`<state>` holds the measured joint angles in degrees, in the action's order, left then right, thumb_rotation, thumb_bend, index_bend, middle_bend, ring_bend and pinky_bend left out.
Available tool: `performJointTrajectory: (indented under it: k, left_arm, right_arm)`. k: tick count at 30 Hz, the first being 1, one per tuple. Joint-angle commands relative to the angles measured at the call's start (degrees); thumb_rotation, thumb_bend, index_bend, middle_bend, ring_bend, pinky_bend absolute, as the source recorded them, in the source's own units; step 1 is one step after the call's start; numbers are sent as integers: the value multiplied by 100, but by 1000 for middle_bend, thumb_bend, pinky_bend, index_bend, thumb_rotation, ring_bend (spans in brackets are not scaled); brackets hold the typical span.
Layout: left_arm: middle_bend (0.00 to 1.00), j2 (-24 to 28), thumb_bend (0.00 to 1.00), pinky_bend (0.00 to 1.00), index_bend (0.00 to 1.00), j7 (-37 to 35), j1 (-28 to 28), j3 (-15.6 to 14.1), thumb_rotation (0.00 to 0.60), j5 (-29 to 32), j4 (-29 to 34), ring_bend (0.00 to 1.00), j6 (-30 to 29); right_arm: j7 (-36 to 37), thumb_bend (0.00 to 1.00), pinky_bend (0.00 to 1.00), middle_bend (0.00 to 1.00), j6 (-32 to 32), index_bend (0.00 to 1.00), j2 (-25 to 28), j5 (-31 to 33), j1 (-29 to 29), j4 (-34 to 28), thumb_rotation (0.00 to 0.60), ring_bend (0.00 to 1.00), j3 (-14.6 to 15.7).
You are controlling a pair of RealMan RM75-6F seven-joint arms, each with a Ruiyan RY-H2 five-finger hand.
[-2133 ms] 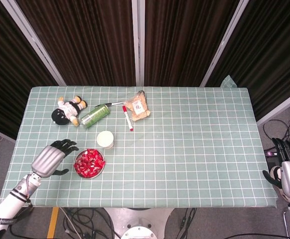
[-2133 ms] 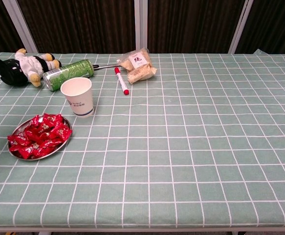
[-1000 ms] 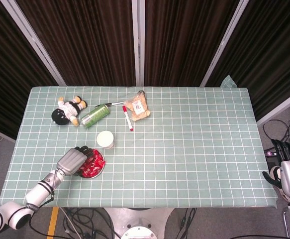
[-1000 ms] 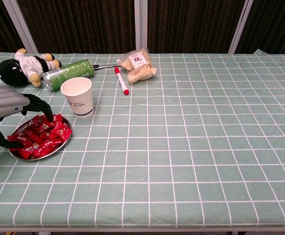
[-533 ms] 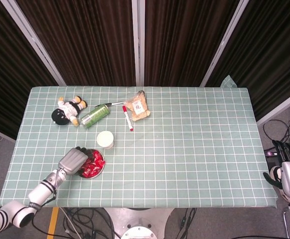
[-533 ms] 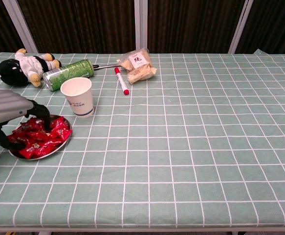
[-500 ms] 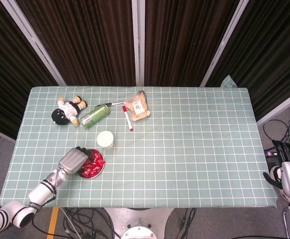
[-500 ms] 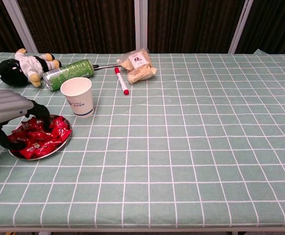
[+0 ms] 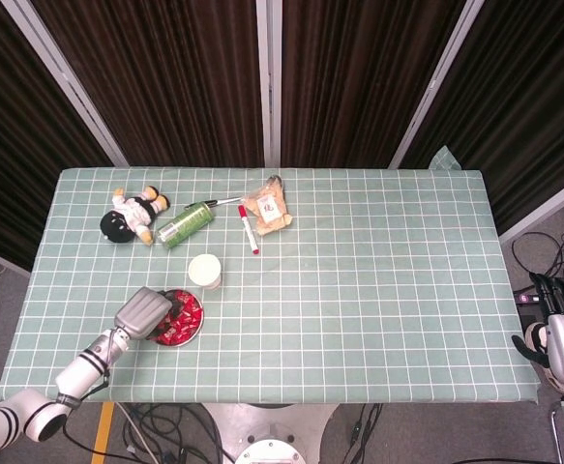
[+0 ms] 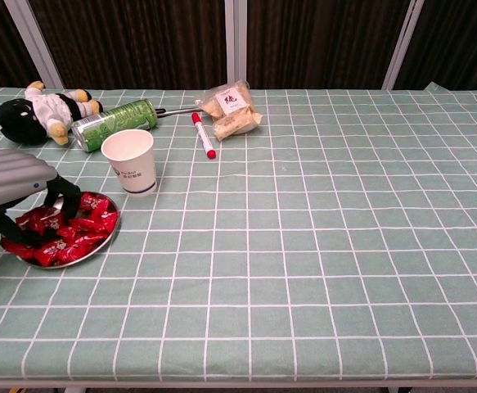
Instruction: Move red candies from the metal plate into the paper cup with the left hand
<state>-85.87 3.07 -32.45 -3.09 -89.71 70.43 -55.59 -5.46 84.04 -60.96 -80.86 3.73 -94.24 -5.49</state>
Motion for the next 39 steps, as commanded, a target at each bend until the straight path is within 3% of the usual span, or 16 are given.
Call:
performJointTrajectory:
  k: [1,14,24,31,39]
  left_arm:
    - [631,-32,396,811,586,-108,-4,-27,600,-56,-67,586,-57]
    - [718,44,444,905,636,-289,-54,31,600,-193,-55,675,-361]
    - [723,622,446,906,636,-513,-386,598,600,-122,680,677,-625]
    - [713,539,446,905,630,-500,-946,1019,600,177,657,672,-74]
    - [679,181,446,880,602,-265,-1321,1097,600,532,217,632,507]
  right_arm:
    - [3,98,176,98,2,0,1,1,-2,-5,600,68,-1]
    - [38,98,176,98,29,0,18,-3,-22,-2,600,68,0]
    - [76,99,176,98,65,0,43,2,-36,33,600,69,-22]
    - [94,98,176,98,110,0,90,15,-53,29,600,68,-49]
    - [171,99,176,98,146,0,140,89,-106,65,600,68,-69]
